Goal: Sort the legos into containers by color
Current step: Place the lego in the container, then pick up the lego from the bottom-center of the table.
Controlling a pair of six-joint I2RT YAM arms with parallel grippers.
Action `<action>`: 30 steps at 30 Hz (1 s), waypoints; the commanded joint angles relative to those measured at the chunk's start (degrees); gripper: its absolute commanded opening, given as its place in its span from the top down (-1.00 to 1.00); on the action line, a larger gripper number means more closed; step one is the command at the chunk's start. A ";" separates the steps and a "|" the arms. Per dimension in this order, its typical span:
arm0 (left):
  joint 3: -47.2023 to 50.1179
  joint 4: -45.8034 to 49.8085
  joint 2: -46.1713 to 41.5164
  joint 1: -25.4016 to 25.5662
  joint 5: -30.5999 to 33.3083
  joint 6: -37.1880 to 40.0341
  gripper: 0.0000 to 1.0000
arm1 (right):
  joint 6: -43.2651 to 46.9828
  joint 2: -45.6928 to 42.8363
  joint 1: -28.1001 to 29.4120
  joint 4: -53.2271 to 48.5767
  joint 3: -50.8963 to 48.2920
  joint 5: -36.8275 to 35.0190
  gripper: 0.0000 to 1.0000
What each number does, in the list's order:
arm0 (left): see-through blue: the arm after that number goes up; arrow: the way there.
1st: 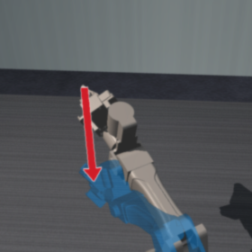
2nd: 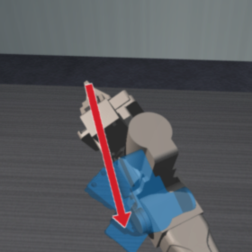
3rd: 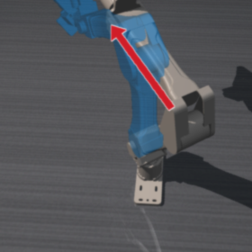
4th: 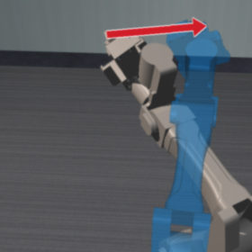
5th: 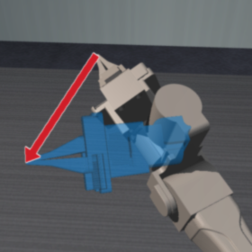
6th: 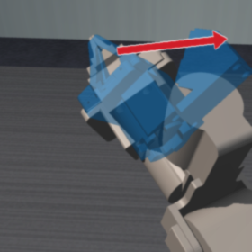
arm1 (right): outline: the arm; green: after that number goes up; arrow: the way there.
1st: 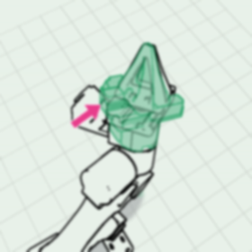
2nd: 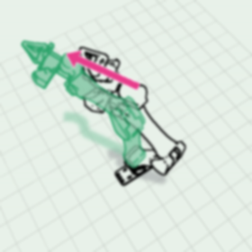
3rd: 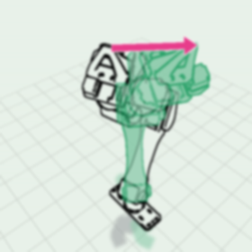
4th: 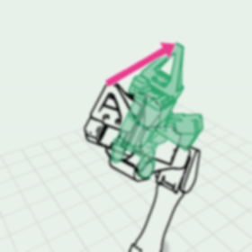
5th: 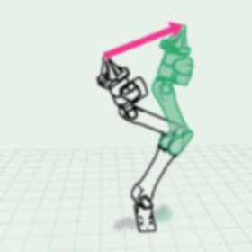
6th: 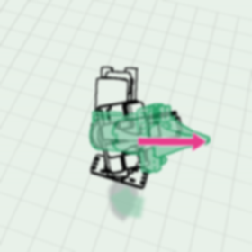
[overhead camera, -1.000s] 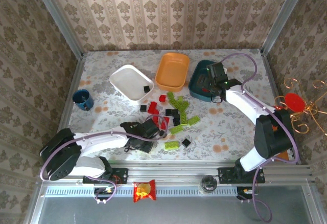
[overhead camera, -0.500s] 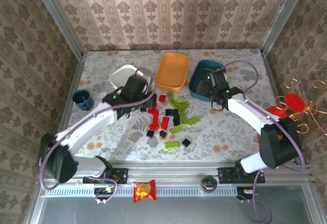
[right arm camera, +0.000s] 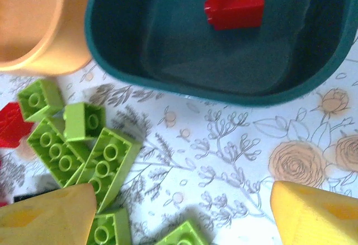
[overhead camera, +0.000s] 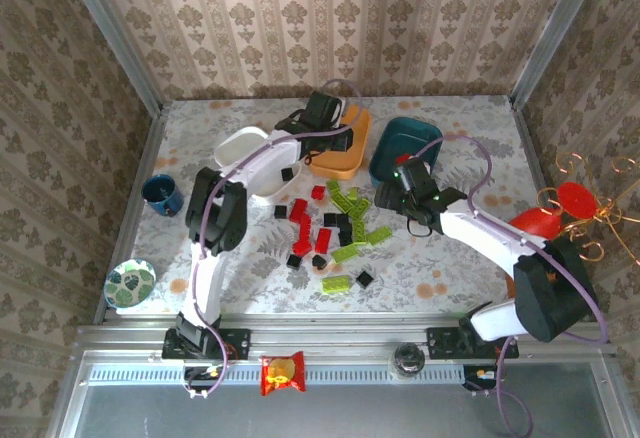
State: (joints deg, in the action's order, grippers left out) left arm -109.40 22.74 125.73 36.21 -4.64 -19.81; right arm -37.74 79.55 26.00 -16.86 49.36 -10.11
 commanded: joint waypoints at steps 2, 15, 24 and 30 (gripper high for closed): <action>-7.71 6.68 5.11 -0.92 -0.83 0.86 0.37 | 0.38 -4.75 2.30 -1.50 -1.74 1.27 -0.66; 3.15 -2.66 -9.71 -0.68 -6.16 -3.75 -0.60 | 3.33 -11.00 7.26 -2.80 -4.41 8.76 -0.68; 36.73 -17.66 -38.95 2.98 -6.33 -7.04 -1.00 | 6.54 -5.20 14.36 -5.35 -3.16 9.36 -0.70; 55.73 -17.33 -56.23 9.24 1.22 -3.93 -1.00 | 11.66 -0.28 22.87 -6.00 -1.05 9.41 -0.70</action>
State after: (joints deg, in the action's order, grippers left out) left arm -59.55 5.13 74.43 43.77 -8.08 -25.50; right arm -30.35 78.24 45.47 -20.05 45.69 -1.19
